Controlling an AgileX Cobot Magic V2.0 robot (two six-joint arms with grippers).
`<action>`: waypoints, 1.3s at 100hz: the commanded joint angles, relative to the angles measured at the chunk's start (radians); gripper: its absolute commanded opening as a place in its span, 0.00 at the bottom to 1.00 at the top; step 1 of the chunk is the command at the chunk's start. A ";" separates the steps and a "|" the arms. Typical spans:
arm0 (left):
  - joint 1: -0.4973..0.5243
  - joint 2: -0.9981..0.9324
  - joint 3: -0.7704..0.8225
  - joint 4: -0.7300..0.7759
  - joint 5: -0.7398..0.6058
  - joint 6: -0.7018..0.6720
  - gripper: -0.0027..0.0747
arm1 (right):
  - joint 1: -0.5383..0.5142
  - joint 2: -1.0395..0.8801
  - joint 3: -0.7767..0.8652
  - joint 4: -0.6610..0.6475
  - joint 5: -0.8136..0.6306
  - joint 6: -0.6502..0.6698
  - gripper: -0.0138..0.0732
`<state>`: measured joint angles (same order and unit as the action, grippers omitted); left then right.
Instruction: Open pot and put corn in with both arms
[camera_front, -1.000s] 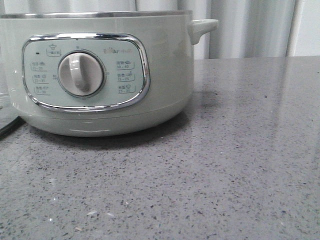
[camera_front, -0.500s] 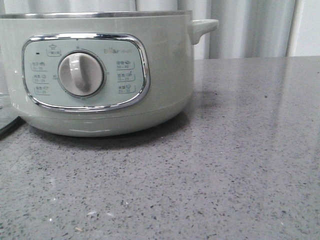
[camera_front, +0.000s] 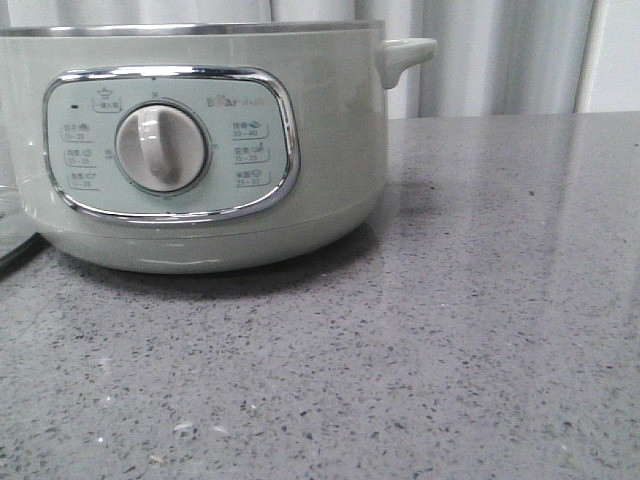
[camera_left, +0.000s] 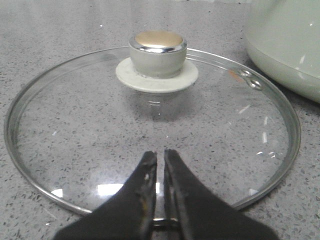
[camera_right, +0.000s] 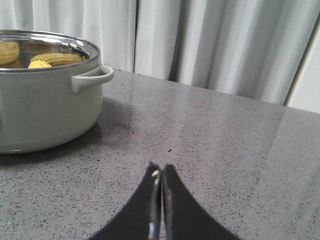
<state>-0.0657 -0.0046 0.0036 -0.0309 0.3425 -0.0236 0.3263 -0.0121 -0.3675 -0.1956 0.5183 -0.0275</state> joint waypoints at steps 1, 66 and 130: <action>-0.001 -0.033 0.004 -0.010 -0.019 0.002 0.01 | -0.005 0.001 -0.023 -0.016 -0.068 0.001 0.07; -0.001 -0.033 0.004 -0.010 -0.019 0.002 0.01 | -0.066 -0.003 0.146 -0.038 -0.347 0.001 0.07; -0.001 -0.033 0.004 -0.010 -0.019 0.002 0.01 | -0.437 -0.020 0.399 0.109 -0.765 0.125 0.07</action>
<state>-0.0657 -0.0046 0.0036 -0.0309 0.3425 -0.0230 -0.1011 -0.0121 0.0114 -0.0839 -0.2916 0.0910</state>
